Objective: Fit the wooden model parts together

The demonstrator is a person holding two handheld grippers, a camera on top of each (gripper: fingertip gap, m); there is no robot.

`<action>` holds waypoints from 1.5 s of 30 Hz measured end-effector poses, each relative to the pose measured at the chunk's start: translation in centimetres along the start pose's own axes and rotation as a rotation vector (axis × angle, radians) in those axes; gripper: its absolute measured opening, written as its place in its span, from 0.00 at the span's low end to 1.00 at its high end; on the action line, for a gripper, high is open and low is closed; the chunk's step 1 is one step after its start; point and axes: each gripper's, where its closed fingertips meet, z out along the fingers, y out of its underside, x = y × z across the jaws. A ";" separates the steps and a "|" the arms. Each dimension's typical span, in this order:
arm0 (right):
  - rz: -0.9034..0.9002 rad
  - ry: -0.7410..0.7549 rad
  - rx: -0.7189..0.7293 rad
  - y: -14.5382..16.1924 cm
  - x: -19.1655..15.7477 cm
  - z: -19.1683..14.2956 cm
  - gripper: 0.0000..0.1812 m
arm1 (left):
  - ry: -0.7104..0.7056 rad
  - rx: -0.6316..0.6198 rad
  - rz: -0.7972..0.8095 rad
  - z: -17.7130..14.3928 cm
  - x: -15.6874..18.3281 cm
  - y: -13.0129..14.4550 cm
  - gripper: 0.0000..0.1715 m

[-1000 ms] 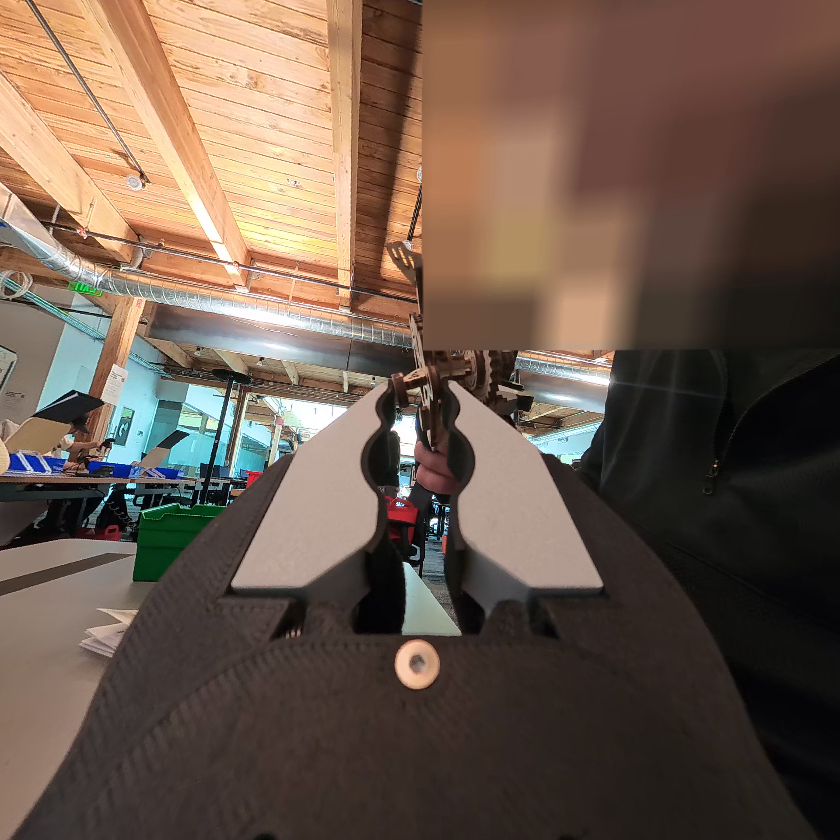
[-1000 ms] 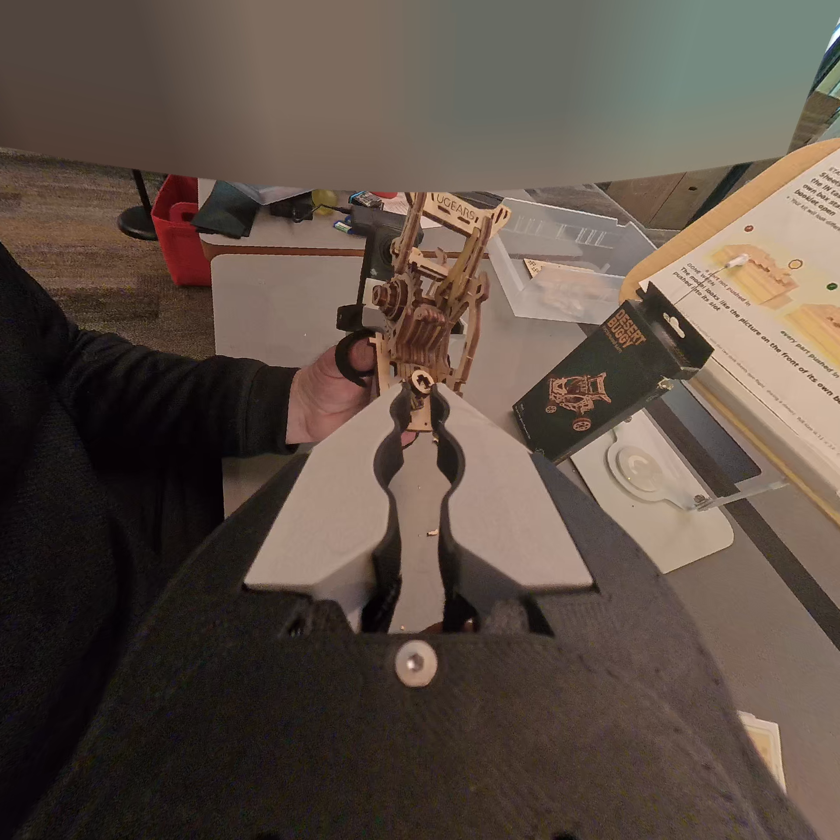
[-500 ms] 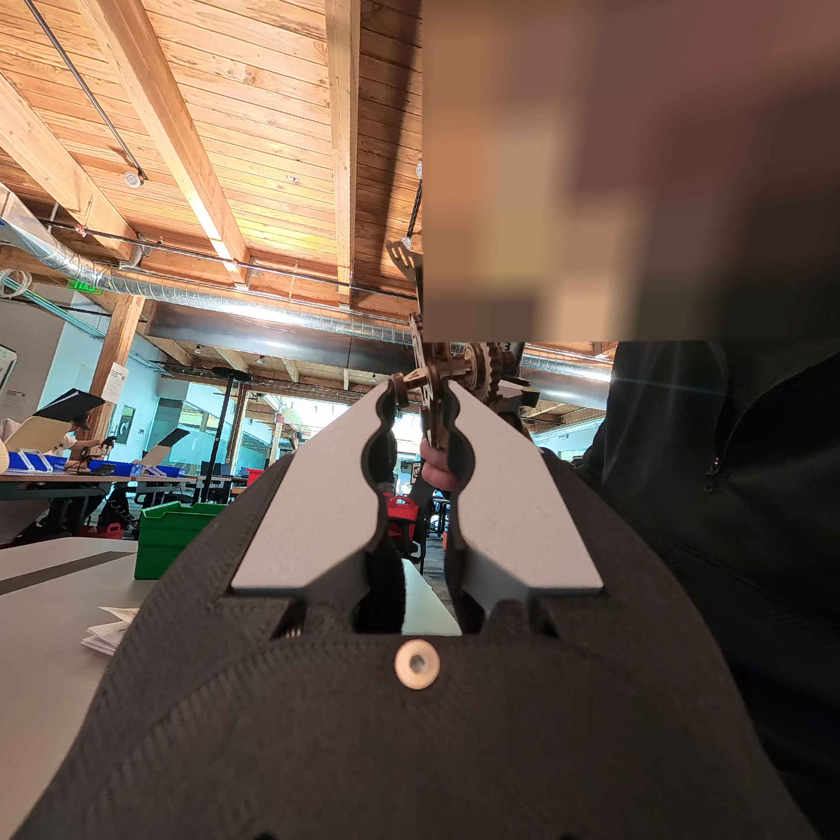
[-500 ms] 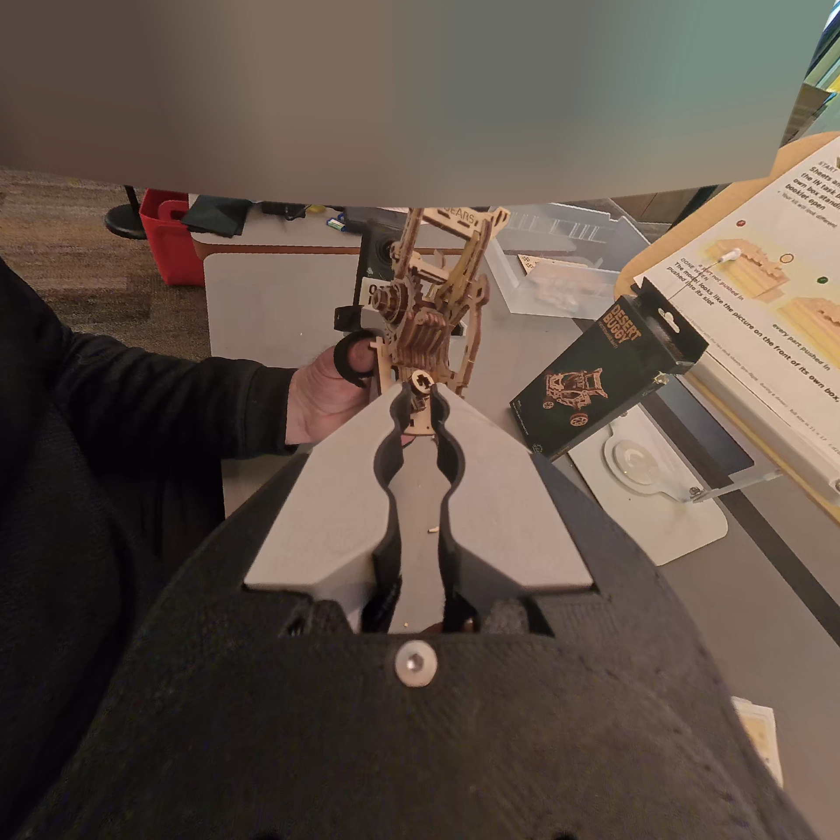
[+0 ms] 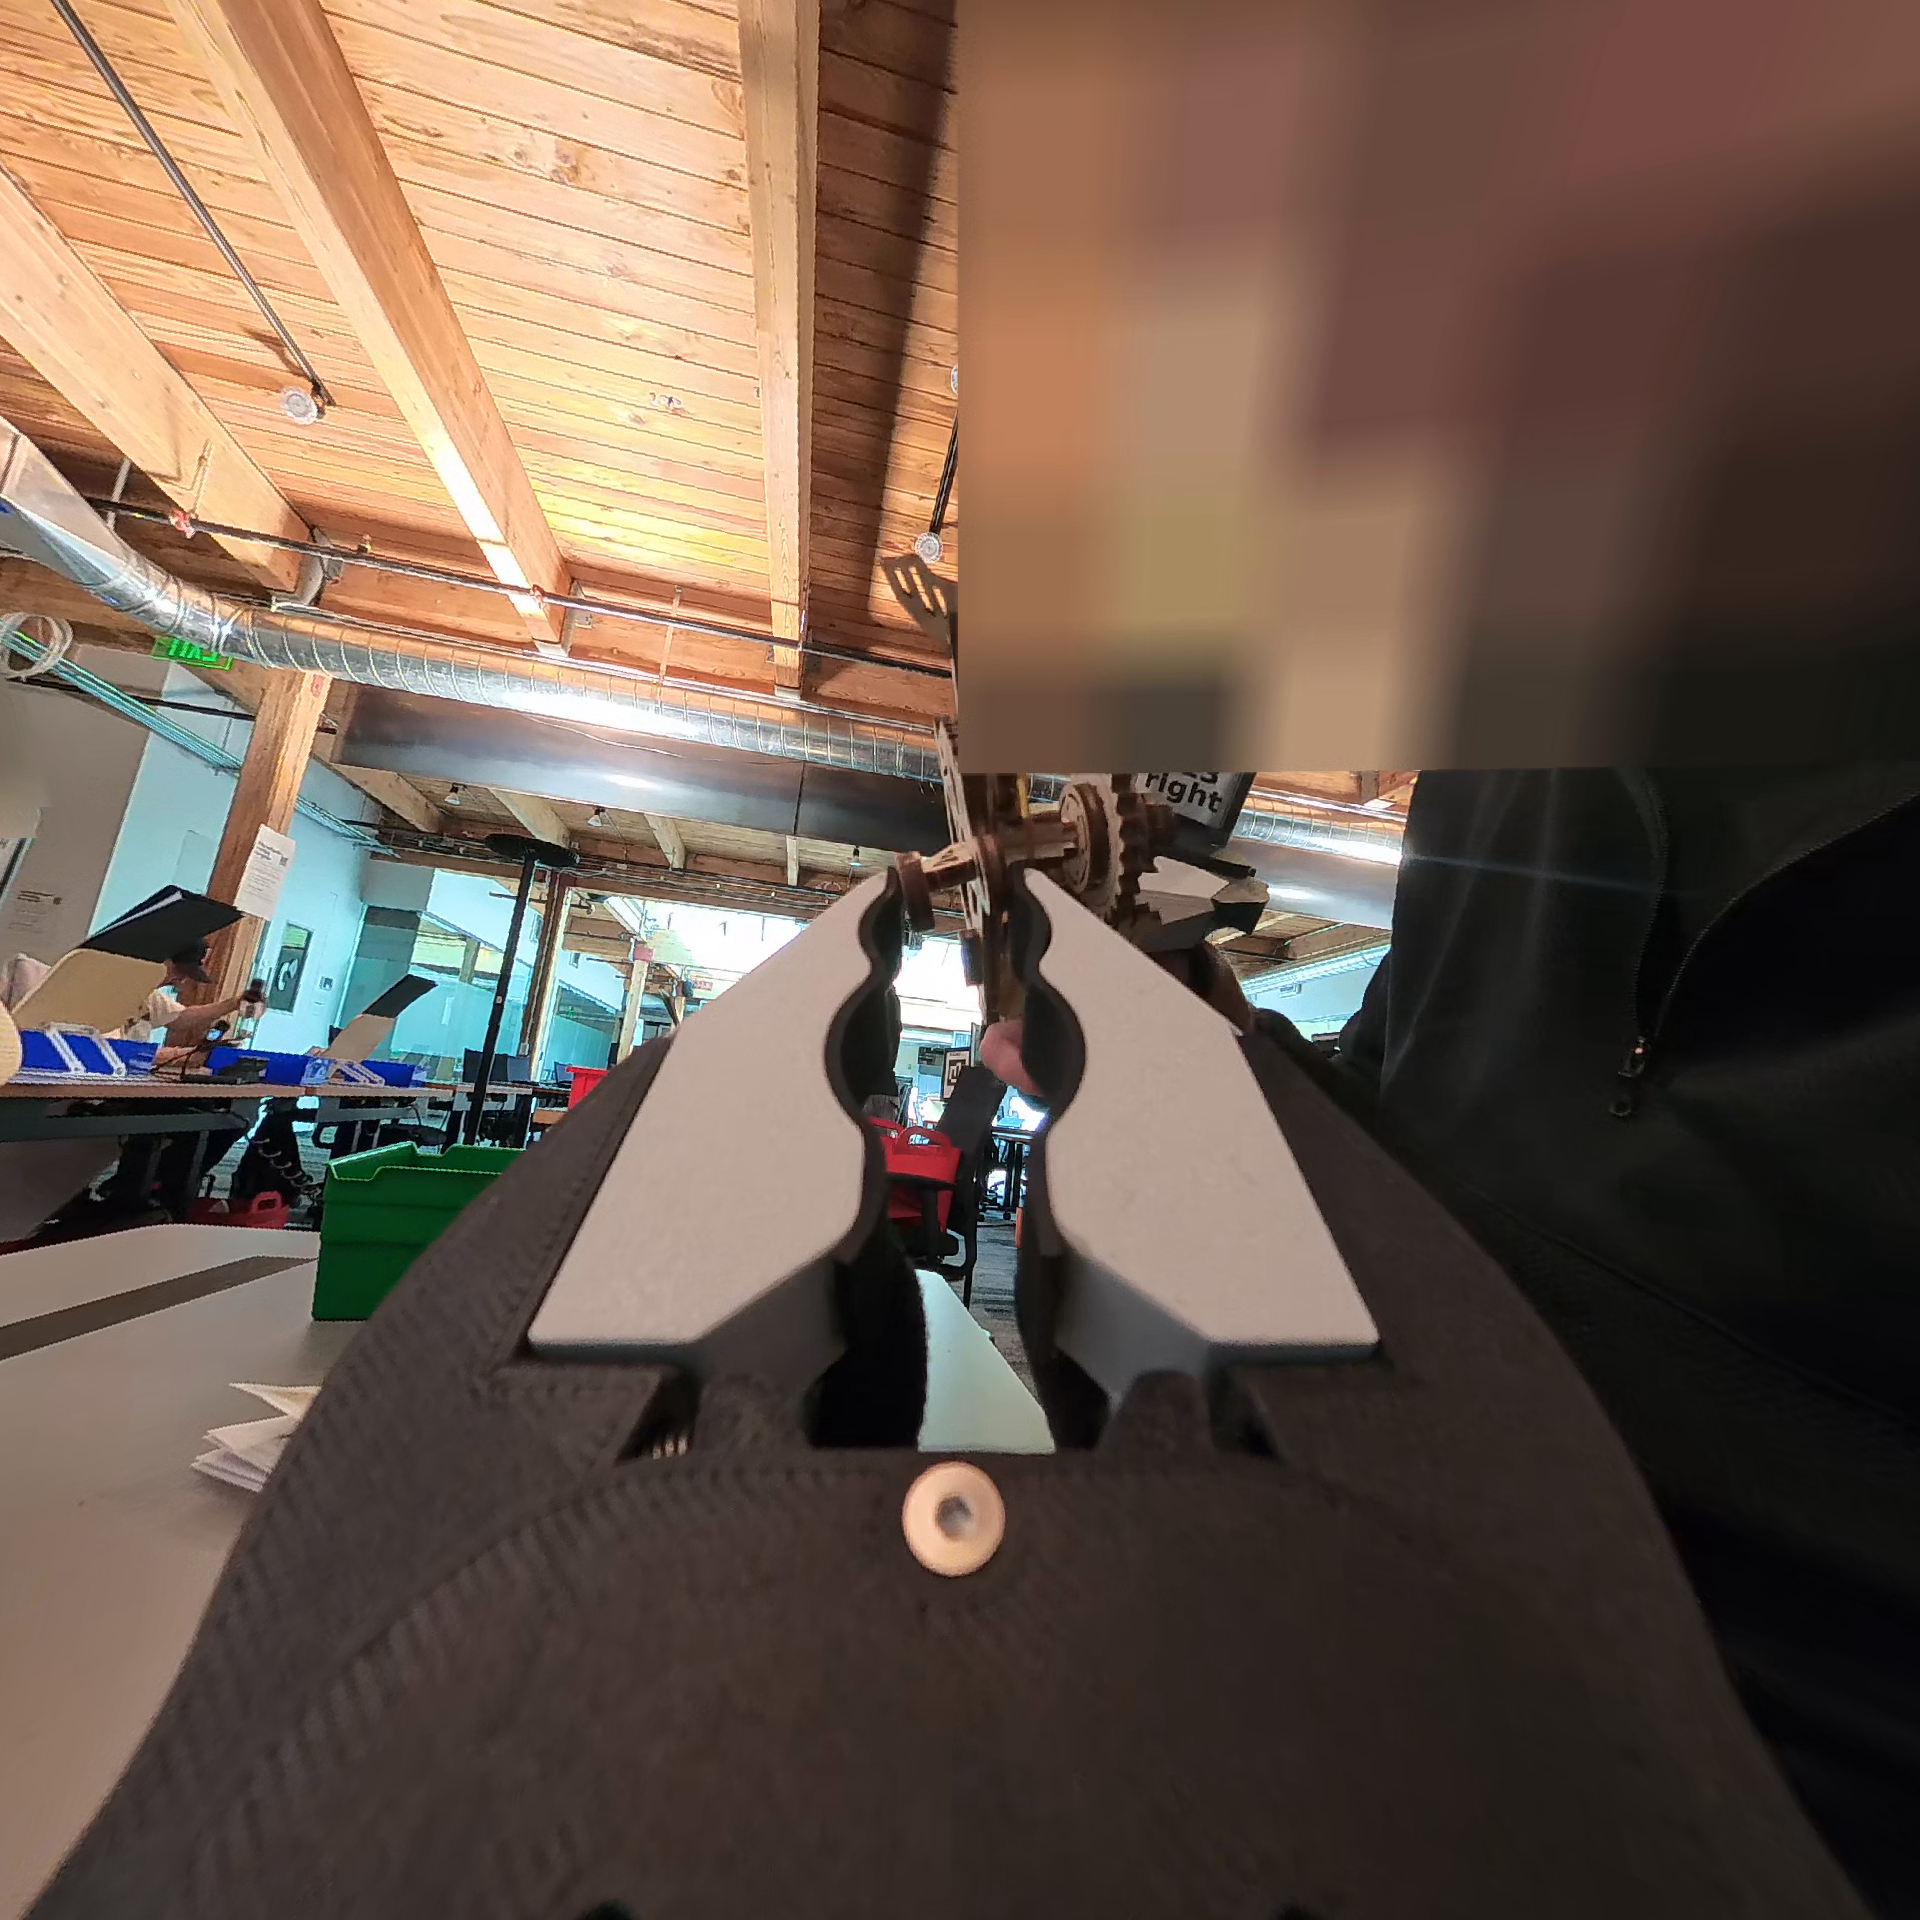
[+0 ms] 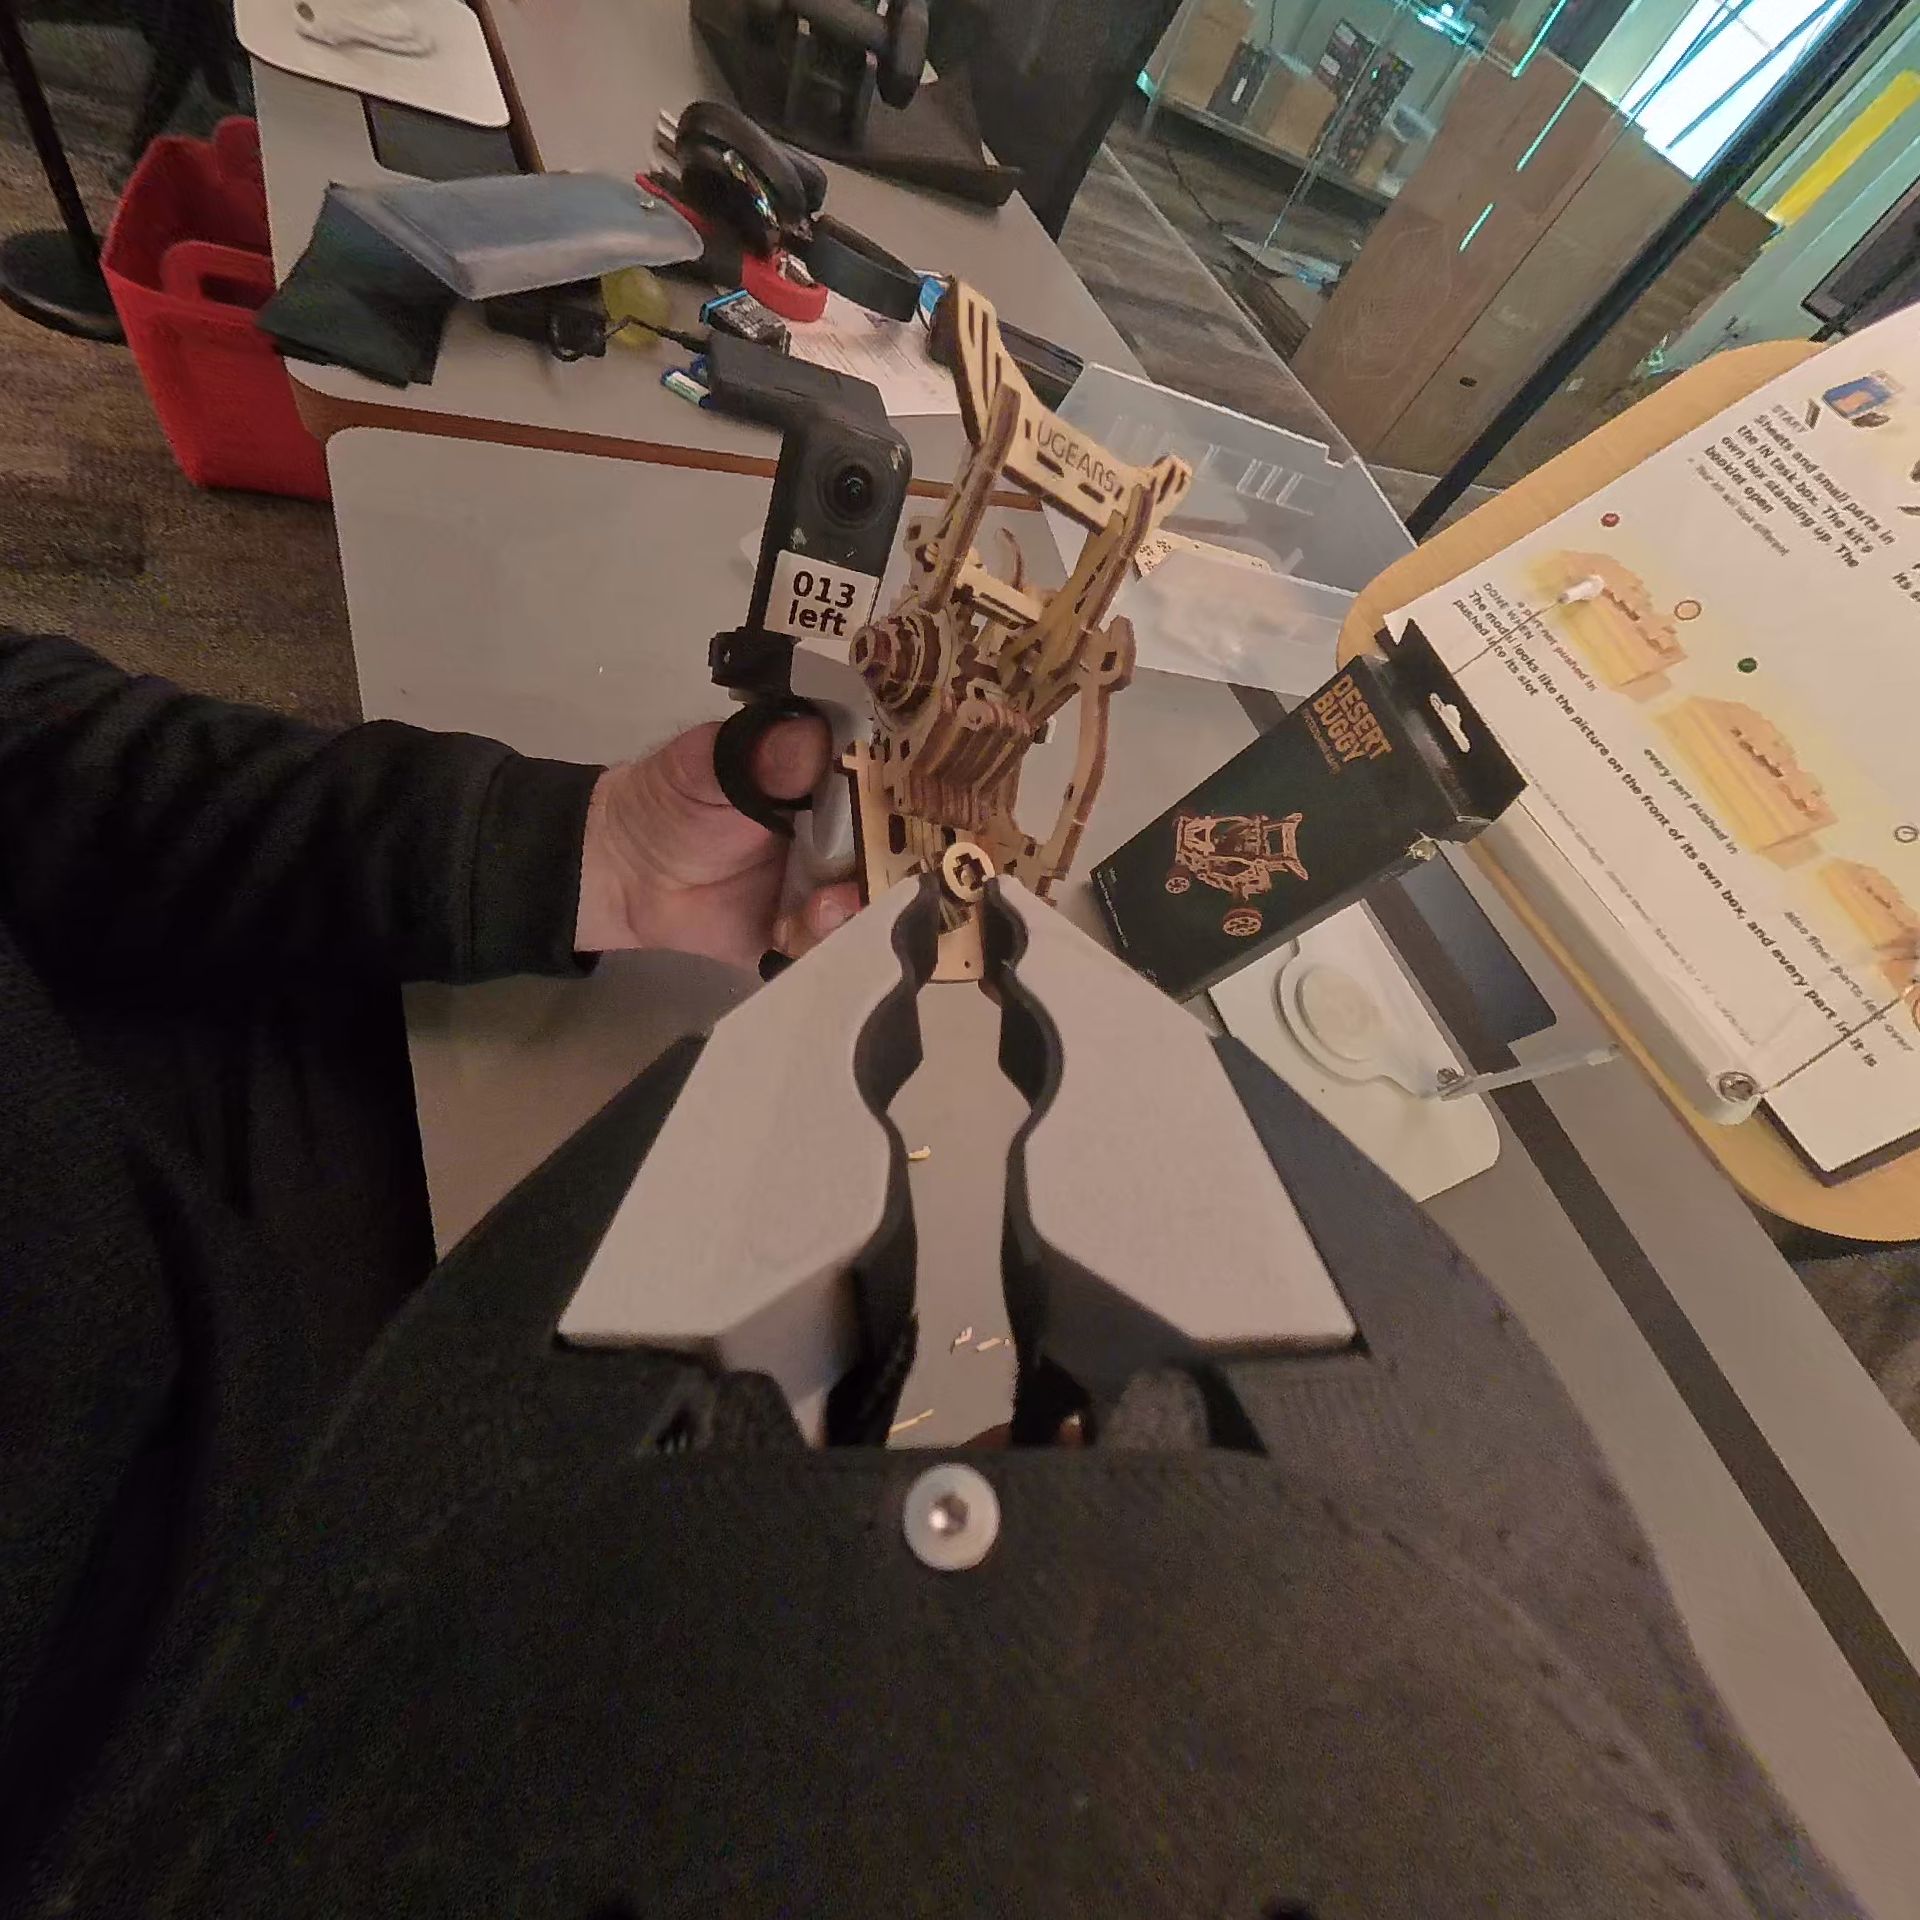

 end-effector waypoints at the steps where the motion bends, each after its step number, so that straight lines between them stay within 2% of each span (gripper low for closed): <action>1: 0.005 -0.002 -0.009 0.1 0.0 0.0 0.03 | 0.000 -0.002 0.001 0.0 0.0 0.0 0.10; 28: -0.002 -0.065 0.003 -0.4 -0.9 -0.4 0.11 | 0.008 -0.011 0.003 0.2 0.2 0.2 0.10; 33: -0.042 -0.079 -0.022 0.1 -1.6 -0.1 0.11 | 0.007 -0.011 0.002 0.2 0.2 0.2 0.10; 36: -0.049 -0.051 0.022 -0.8 -1.2 -0.6 0.09 | 0.008 -0.007 0.000 0.2 0.2 0.2 0.10; 40: -0.051 -0.073 -0.024 0.2 -1.4 -0.2 0.11 | 0.011 -0.009 -0.001 0.2 0.3 0.3 0.10; 42: -0.017 -0.059 0.025 -0.6 -0.7 -0.9 0.11 | 0.009 -0.008 -0.003 0.2 0.2 0.3 0.10; 45: 0.074 -0.077 0.033 -0.1 0.0 -1.0 0.15 | 0.013 -0.001 -0.007 0.2 0.3 0.2 0.10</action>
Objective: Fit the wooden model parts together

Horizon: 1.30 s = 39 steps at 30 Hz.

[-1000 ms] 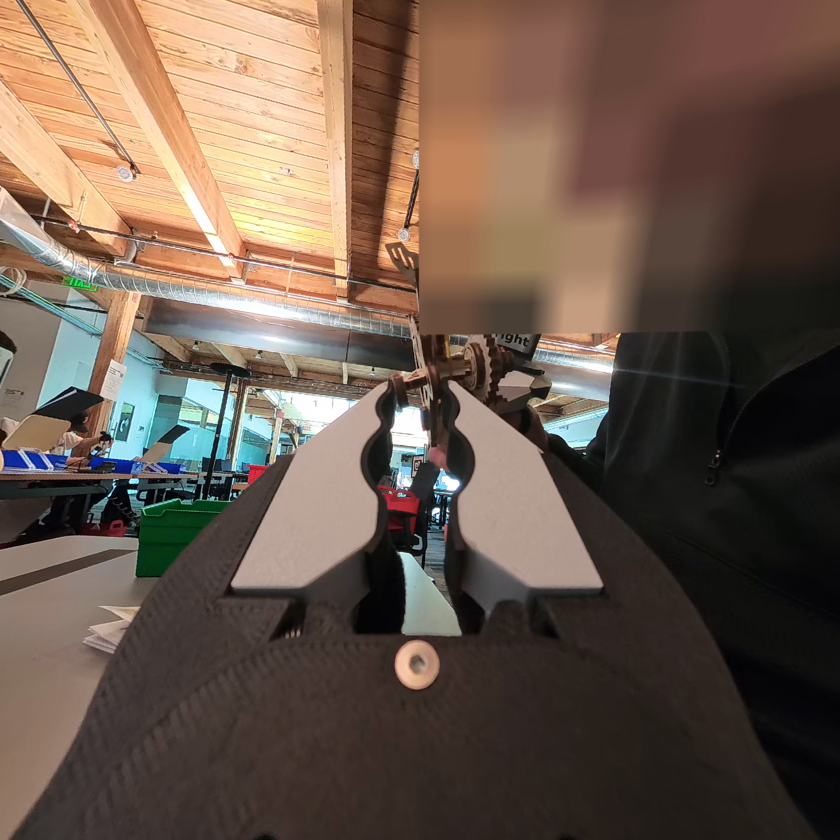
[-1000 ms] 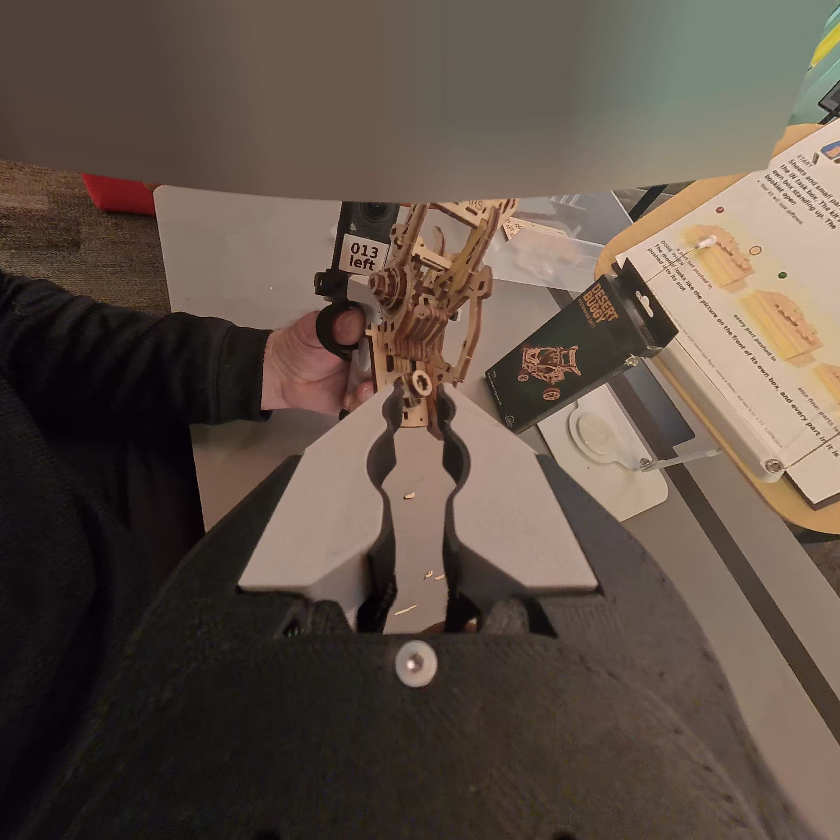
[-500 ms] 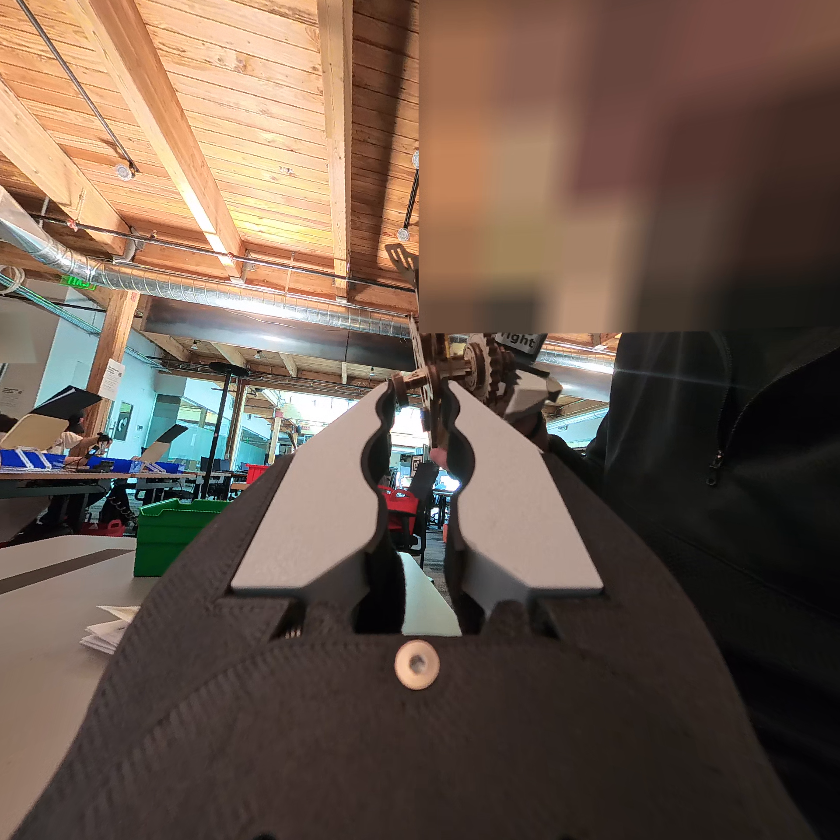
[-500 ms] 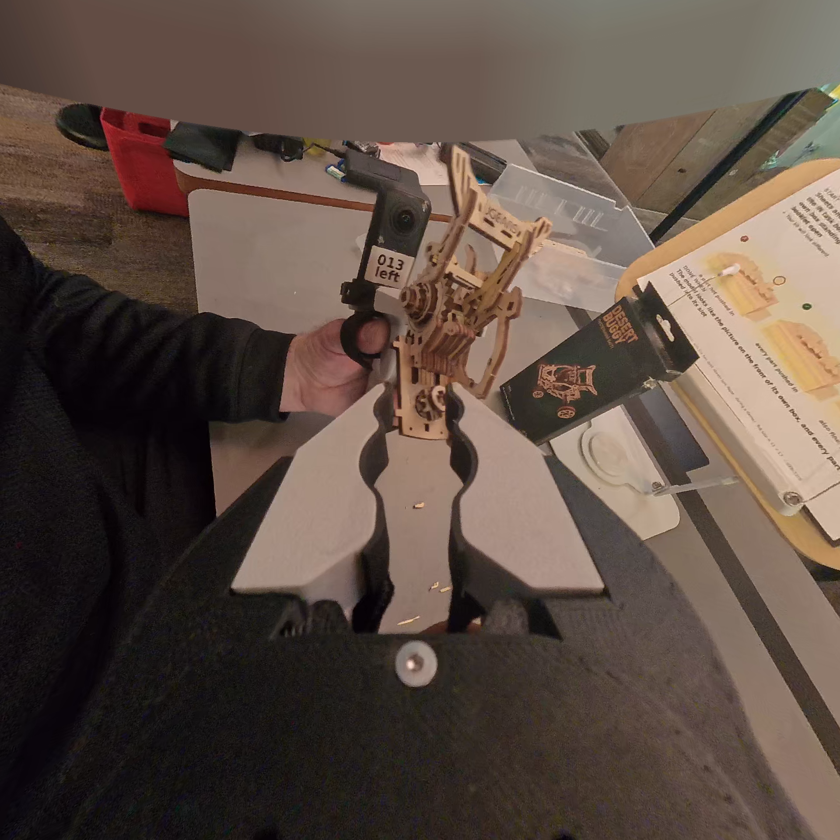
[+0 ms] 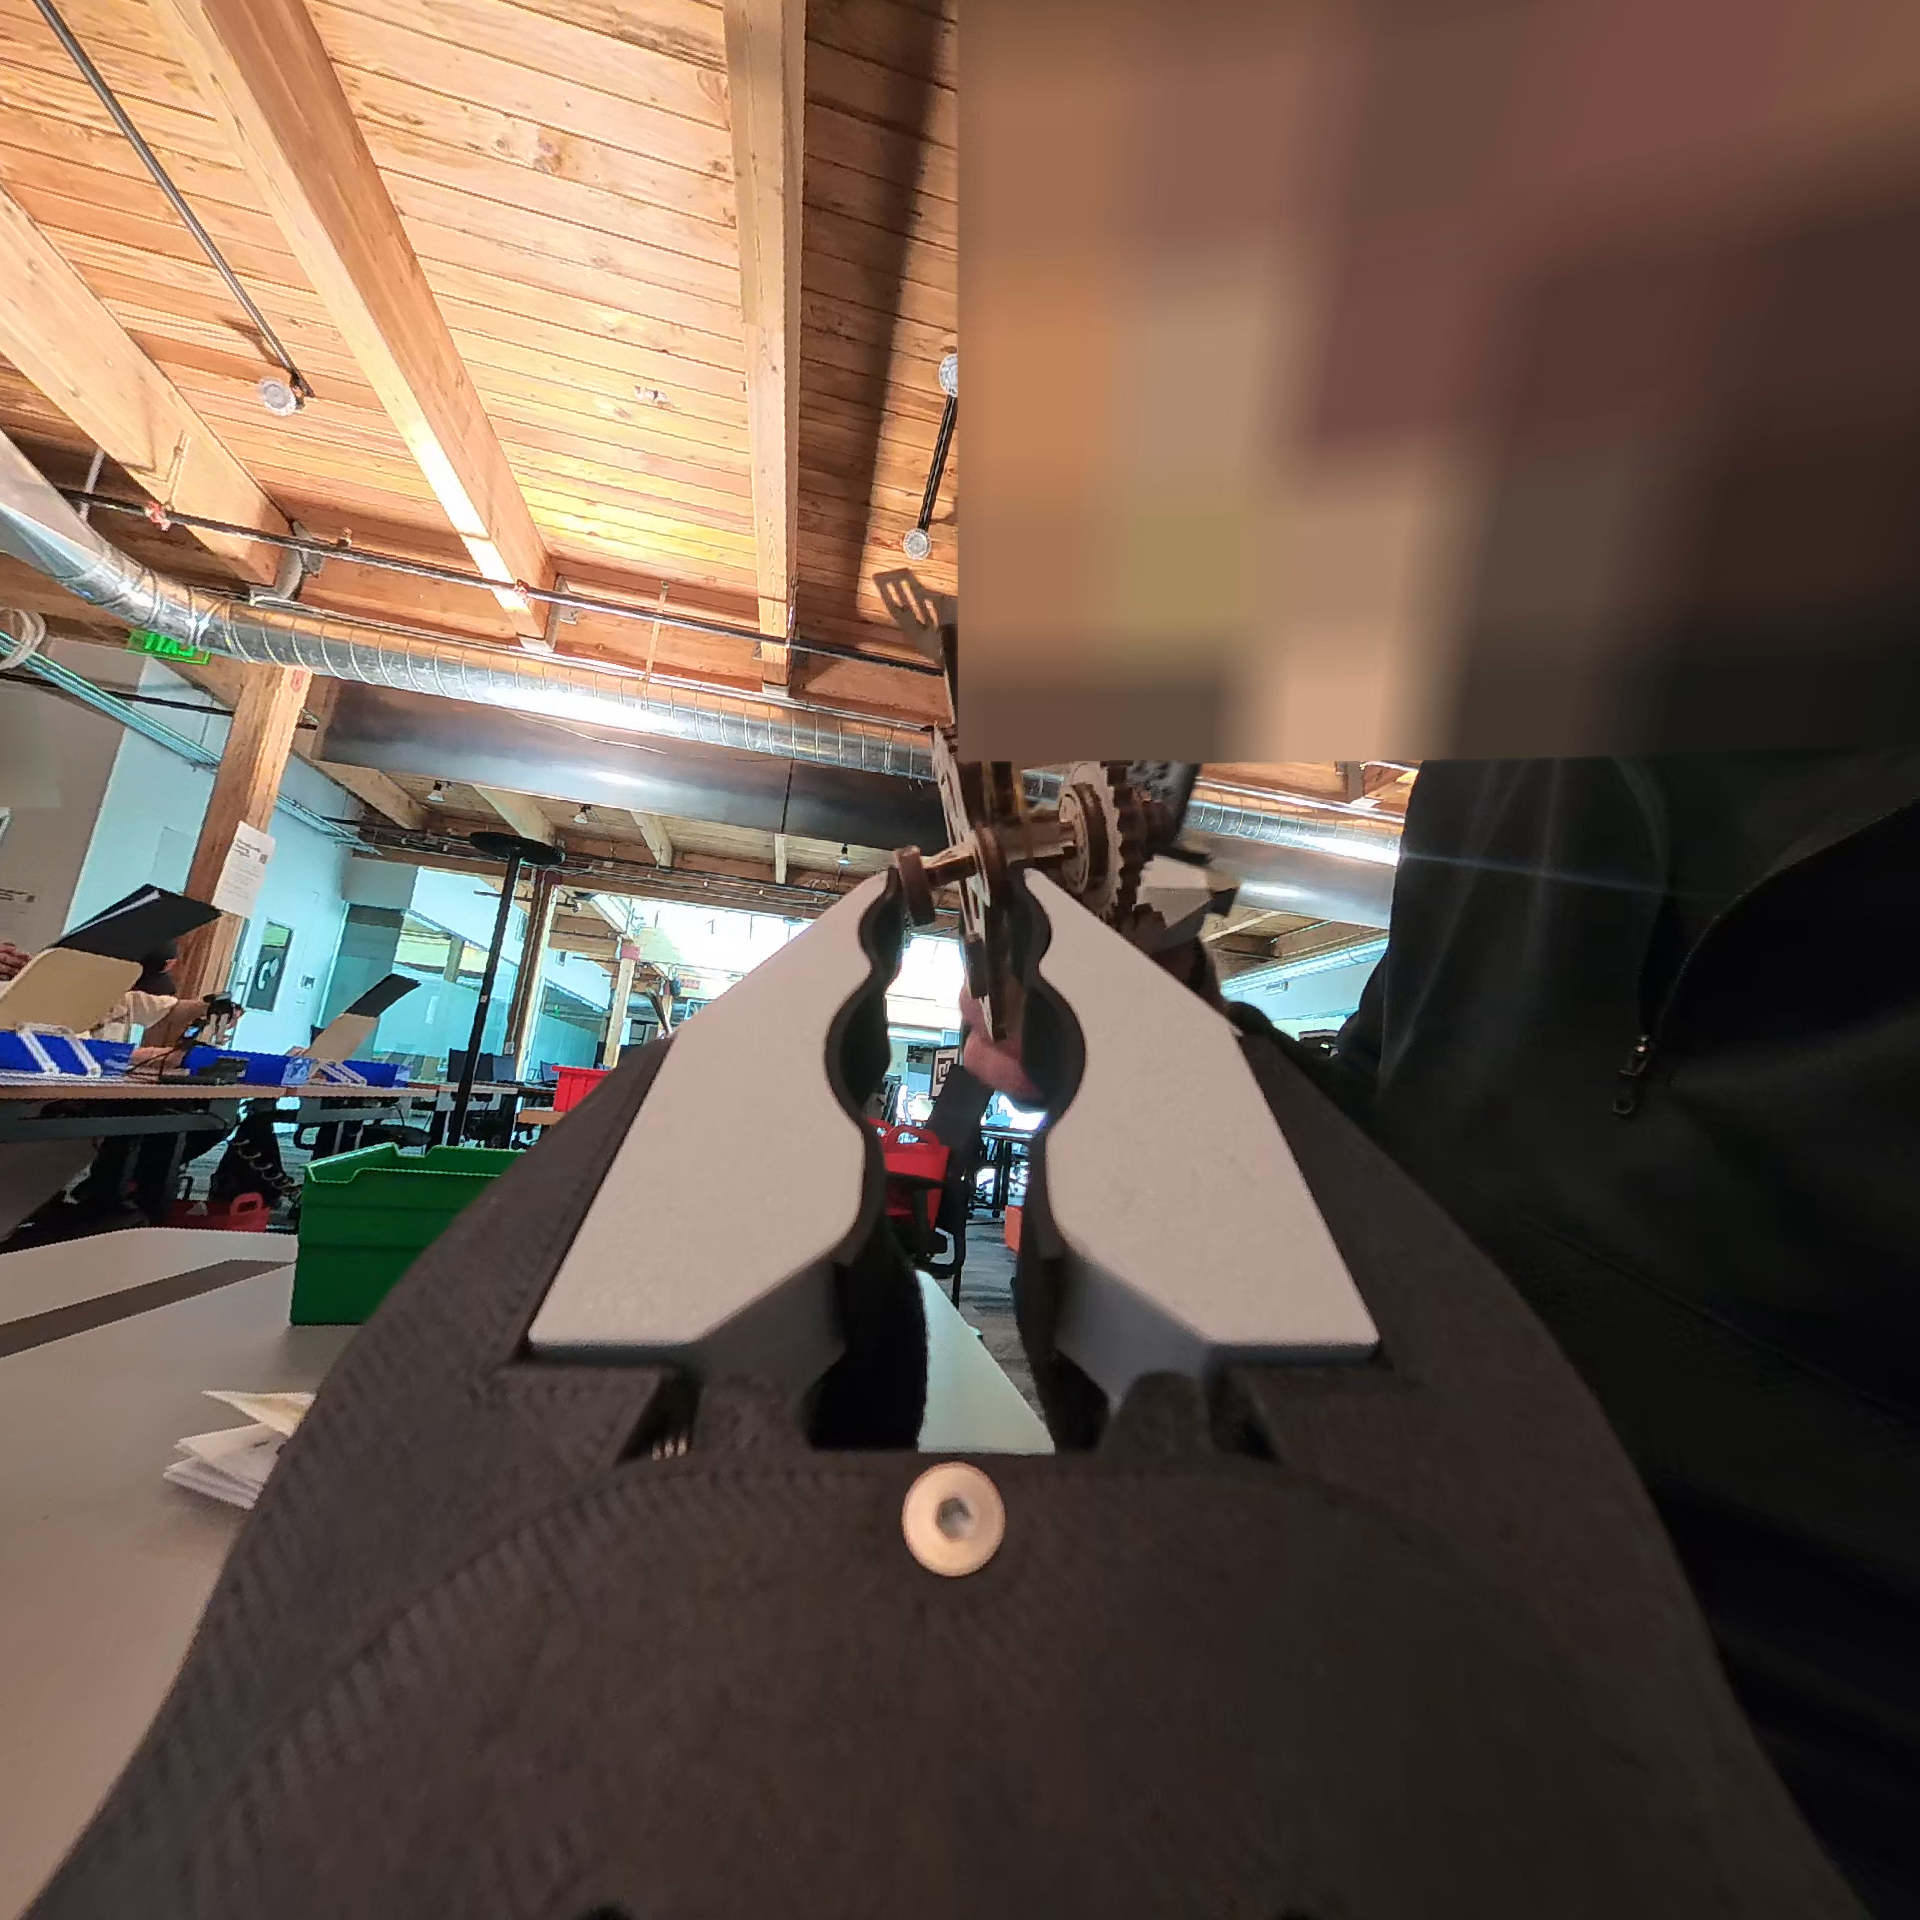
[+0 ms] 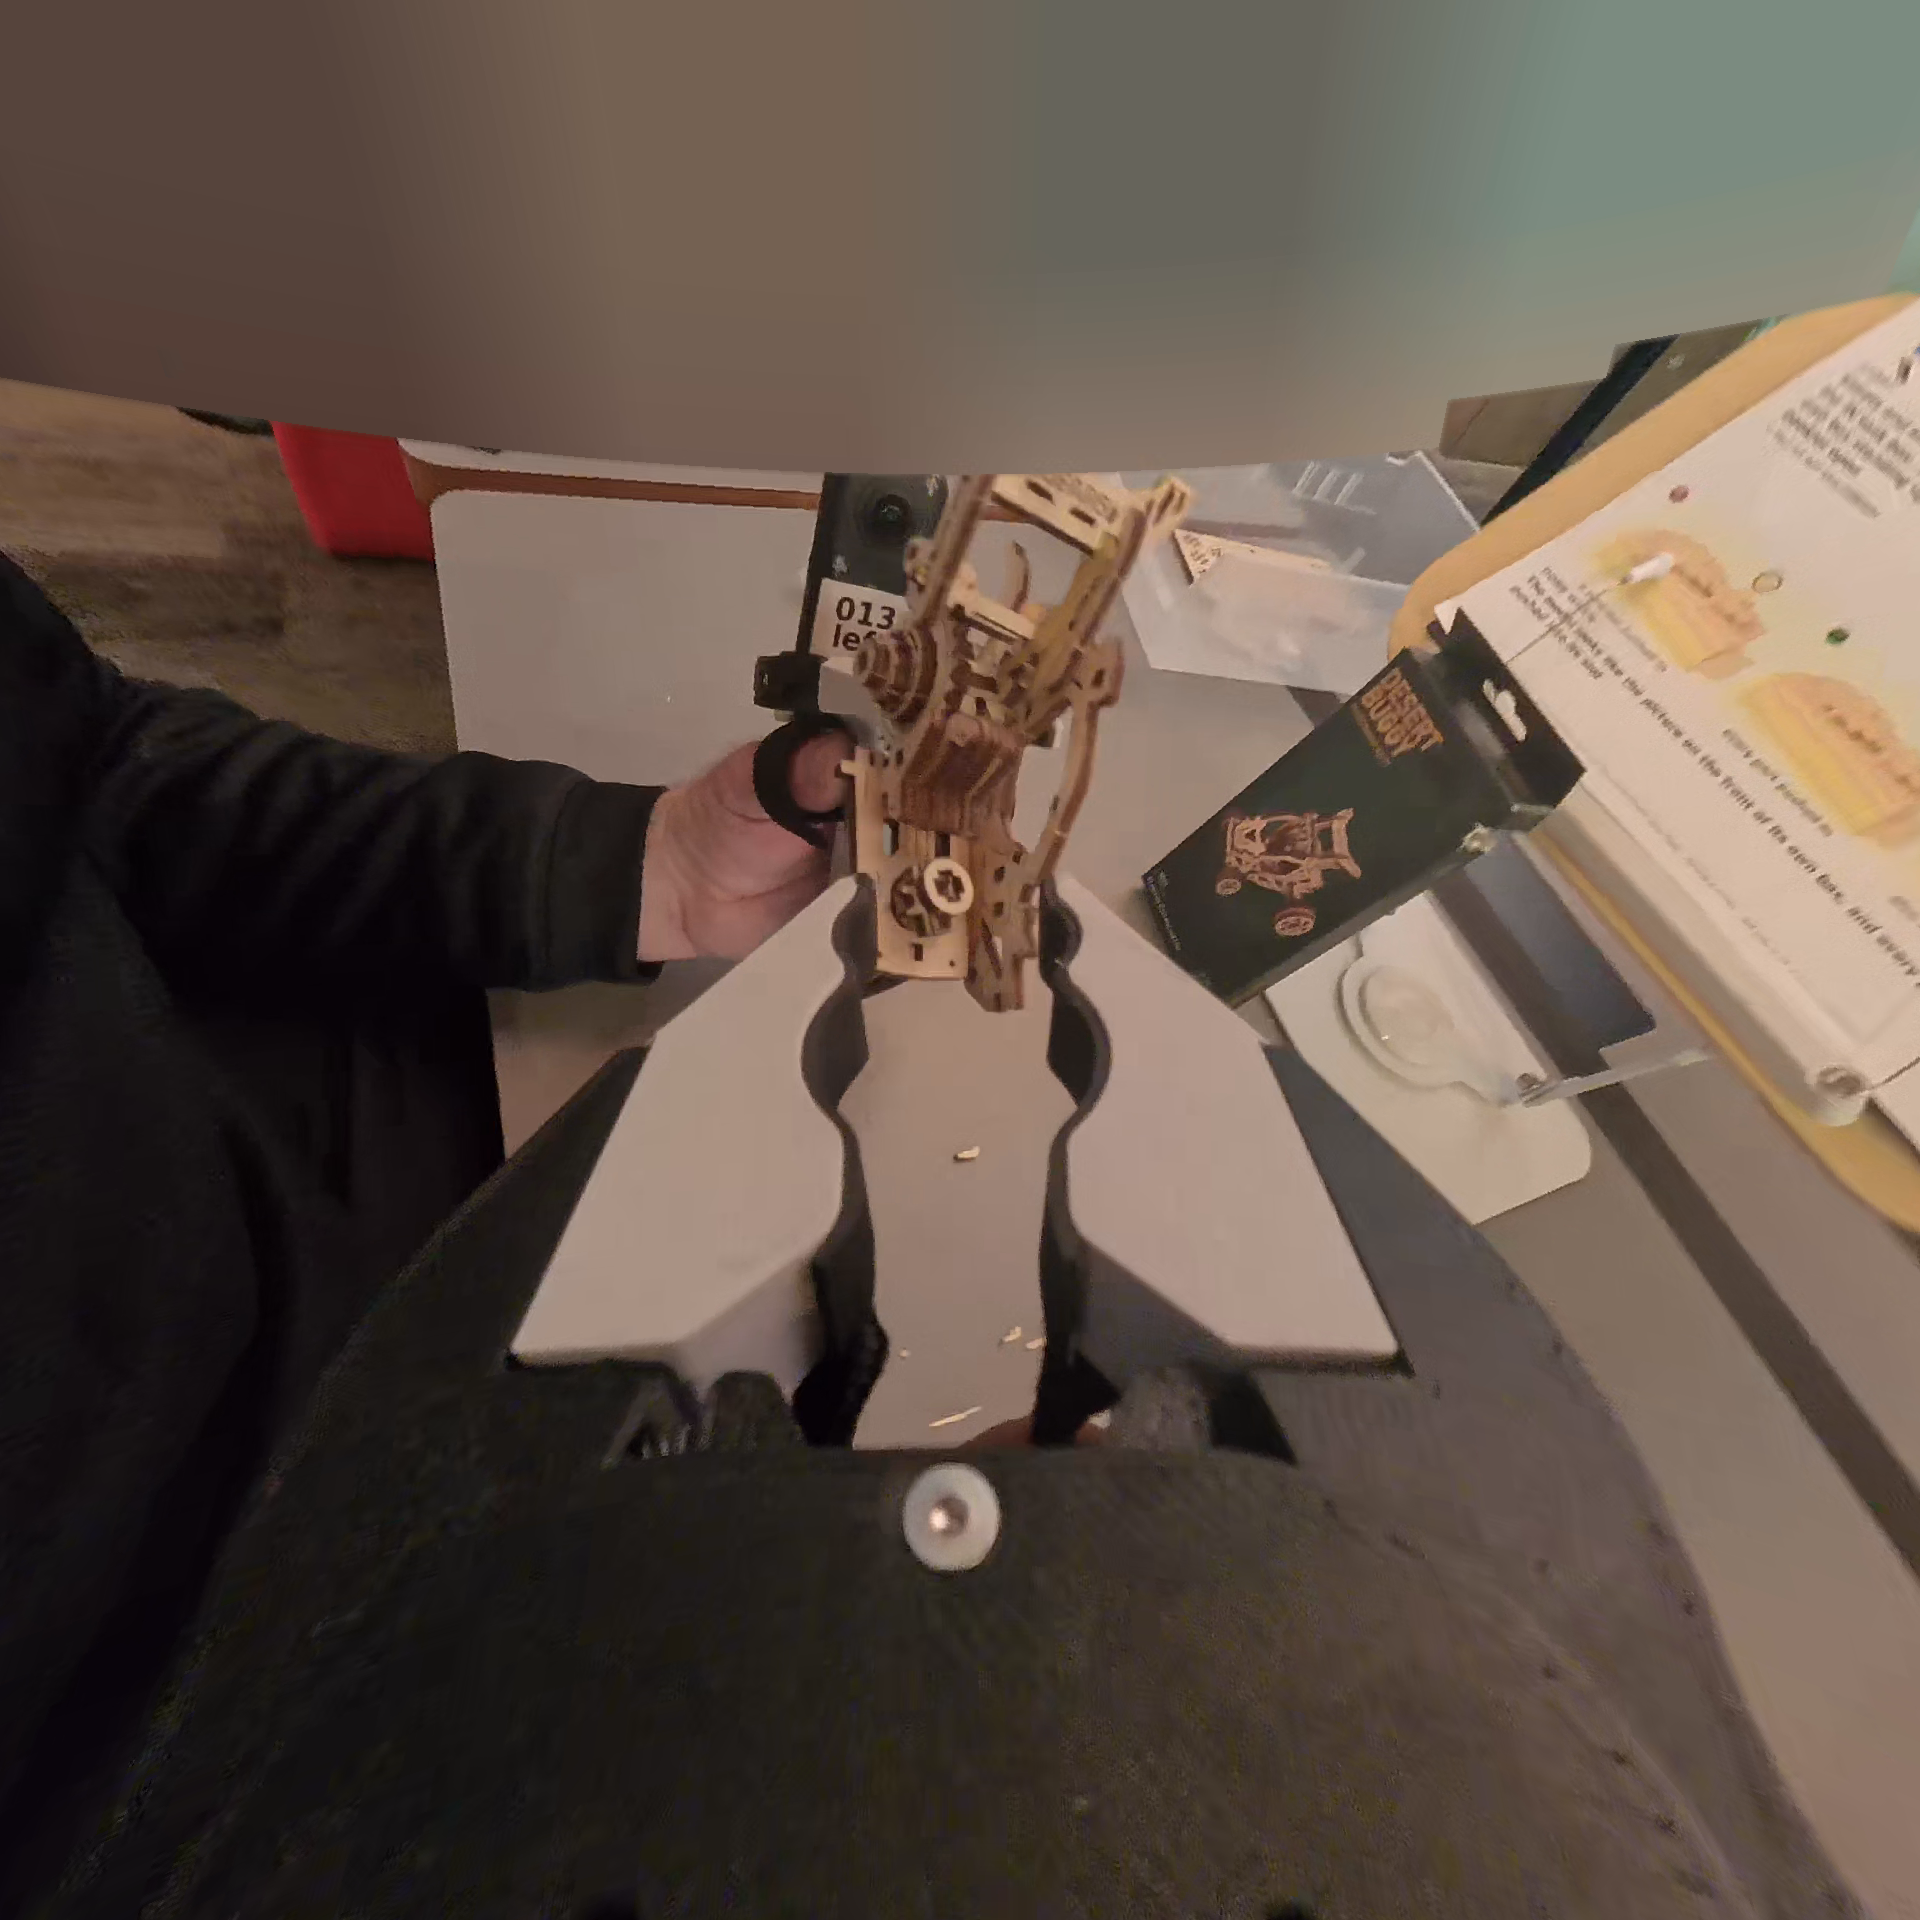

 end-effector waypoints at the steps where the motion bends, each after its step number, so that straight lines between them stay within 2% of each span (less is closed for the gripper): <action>1: 0.039 -0.018 0.012 0.2 0.1 0.0 0.16 | 0.002 0.004 -0.004 0.0 0.0 0.0 0.10; 5: 0.224 -0.105 0.034 1.6 0.0 0.5 0.29 | 0.002 0.017 -0.013 0.0 0.0 -0.1 0.10; 7: 0.245 -0.129 0.034 2.1 -0.4 0.9 0.32 | 0.000 0.020 -0.017 0.0 -0.1 -0.1 0.10; 10: 0.235 -0.149 0.030 2.2 -1.2 1.5 0.30 | -0.001 0.022 -0.021 0.0 -0.1 0.0 0.10; 16: 0.287 -0.159 0.072 1.9 -0.9 1.5 0.20 | 0.006 0.021 -0.021 0.1 0.0 0.1 0.10; 28: 0.327 -0.185 0.117 1.9 -0.8 1.3 0.19 | 0.006 0.013 -0.029 0.2 0.0 0.2 0.10; 39: 0.285 -0.135 0.104 2.4 -0.3 1.5 0.20 | -0.019 0.039 -0.065 0.2 -0.6 0.0 0.10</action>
